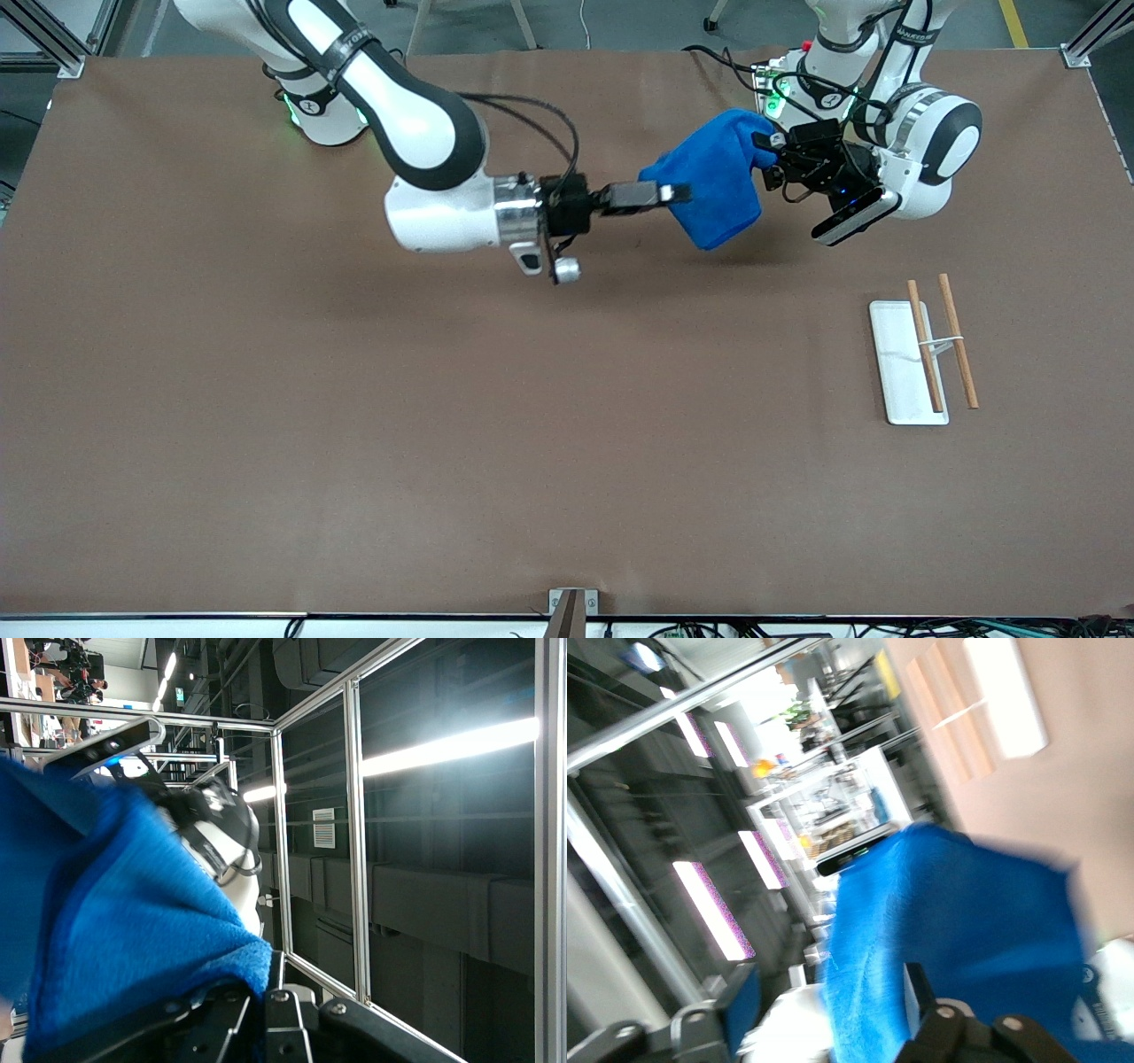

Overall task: Right arm passes towel to left arm to hang
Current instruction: 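Open the right gripper and withdraw while the left gripper carries the towel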

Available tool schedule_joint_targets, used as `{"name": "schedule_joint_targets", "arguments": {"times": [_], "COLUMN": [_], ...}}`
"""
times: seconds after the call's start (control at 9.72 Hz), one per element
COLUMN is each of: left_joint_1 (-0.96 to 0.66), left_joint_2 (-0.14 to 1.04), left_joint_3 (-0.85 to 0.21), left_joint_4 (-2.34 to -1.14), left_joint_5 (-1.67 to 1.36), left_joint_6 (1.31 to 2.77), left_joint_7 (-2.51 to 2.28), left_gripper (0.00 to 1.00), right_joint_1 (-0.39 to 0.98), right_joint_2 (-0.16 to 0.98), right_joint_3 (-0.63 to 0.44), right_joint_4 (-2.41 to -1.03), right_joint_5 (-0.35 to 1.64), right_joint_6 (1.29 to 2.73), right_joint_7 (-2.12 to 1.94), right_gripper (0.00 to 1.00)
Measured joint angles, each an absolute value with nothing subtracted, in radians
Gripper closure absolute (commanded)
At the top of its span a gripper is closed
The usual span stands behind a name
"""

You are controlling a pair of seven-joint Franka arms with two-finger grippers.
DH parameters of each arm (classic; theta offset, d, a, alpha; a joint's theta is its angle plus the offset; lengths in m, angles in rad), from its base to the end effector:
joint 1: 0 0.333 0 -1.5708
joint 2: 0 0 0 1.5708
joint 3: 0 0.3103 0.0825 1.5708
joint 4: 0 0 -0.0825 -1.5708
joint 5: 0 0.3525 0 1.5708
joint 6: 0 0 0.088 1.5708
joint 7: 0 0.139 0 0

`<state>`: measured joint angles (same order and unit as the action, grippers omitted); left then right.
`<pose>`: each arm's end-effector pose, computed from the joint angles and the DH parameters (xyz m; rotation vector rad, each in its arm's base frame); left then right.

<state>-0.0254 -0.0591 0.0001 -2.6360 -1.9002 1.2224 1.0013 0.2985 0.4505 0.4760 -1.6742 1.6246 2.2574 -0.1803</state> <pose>0.3812 -0.1617 0.3920 1.1031 0.0133 0.0822 0.4850 0.4836 0.4206 -1.6837 0.2193 0.3704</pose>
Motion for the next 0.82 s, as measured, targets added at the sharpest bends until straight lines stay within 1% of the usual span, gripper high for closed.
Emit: {"name": "schedule_joint_targets", "arguments": {"times": [0.21,0.31,0.41,0.51,0.62,0.82], "left_joint_1": [-0.025,-0.025,-0.025,-0.024,-0.021,-0.021], "left_joint_2": [-0.058,-0.054,-0.047,-0.035,-0.016,0.036], "left_joint_3": [0.033,0.067,0.108,0.153,0.182,0.208], "left_joint_4": [-2.579,-2.533,-2.475,-2.394,-2.286,-2.084], "left_joint_5": [-1.770,-1.690,-1.597,-1.466,-1.326,-1.152], "left_joint_6": [1.270,1.284,1.291,1.293,1.294,1.302], "left_joint_7": [0.959,0.921,0.863,0.789,0.697,0.582], "left_gripper": [0.99,0.99,0.99,0.99,0.99,0.99], "right_joint_1": [0.189,0.144,0.118,0.111,0.105,0.097], "right_joint_2": [0.443,0.440,0.431,0.416,0.401,0.377], "right_joint_3": [0.474,0.470,0.443,0.381,0.309,0.151], "right_joint_4": [-1.719,-1.741,-1.765,-1.783,-1.792,-1.795], "right_joint_5": [1.310,1.187,1.073,0.943,0.812,0.661], "right_joint_6": [2.241,2.235,2.234,2.233,2.231,2.228], "right_joint_7": [-0.181,-0.181,-0.182,-0.183,-0.182,-0.184], "right_gripper": [0.00,0.00,0.00,0.00,0.00,0.00]}}
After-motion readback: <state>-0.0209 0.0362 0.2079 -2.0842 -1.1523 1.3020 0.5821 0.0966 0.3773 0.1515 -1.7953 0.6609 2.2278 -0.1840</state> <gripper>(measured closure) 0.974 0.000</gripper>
